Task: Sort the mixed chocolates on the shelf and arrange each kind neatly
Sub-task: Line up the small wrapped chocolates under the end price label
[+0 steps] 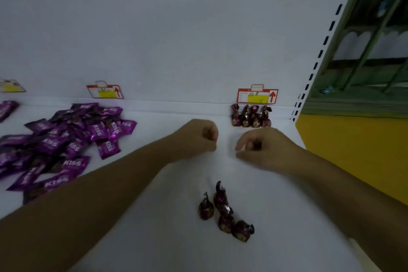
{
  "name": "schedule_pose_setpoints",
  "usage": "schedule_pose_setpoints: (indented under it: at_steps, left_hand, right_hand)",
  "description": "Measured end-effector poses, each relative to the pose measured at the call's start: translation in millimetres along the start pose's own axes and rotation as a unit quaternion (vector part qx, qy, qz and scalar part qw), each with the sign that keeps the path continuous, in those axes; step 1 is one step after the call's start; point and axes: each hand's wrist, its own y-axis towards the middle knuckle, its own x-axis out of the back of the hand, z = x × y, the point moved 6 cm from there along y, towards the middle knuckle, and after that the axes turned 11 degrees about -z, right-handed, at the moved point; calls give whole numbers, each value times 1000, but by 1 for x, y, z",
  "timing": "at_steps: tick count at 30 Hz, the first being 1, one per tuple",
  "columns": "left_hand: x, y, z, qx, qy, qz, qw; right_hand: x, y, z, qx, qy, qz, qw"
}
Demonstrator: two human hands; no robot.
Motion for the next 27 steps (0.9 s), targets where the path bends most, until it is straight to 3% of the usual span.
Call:
schedule_pose_setpoints:
  at_steps: [2, 4, 7, 10, 16, 22, 27]
  left_hand:
    - [13, -43, 0, -3, 54, 112, 992]
    - [21, -84, 2, 2, 124, 193, 973]
    - [18, -115, -3, 1, 165, 145, 976]
    - [6, -116, -3, -32, 198, 46, 979]
    - [-1, -93, 1, -72, 189, -15, 979]
    - [-15, -17, 1, -69, 192, -76, 976]
    - [-24, 34, -1, -2, 134, -119, 984]
  right_hand:
    - [-16, -19, 21, 37, -23, 129, 991]
    - [-27, -36, 34, 72, -53, 205, 975]
    - [-34, -46, 41, 89, -78, 220, 968]
    - [-38, -46, 40, 103, -81, 193, 972]
    - [-32, -42, 28, 112, -88, 110, 984]
    - [5, -5, -19, -41, -170, -95, 980]
    - [10, 16, -34, -110, -133, -175, 969]
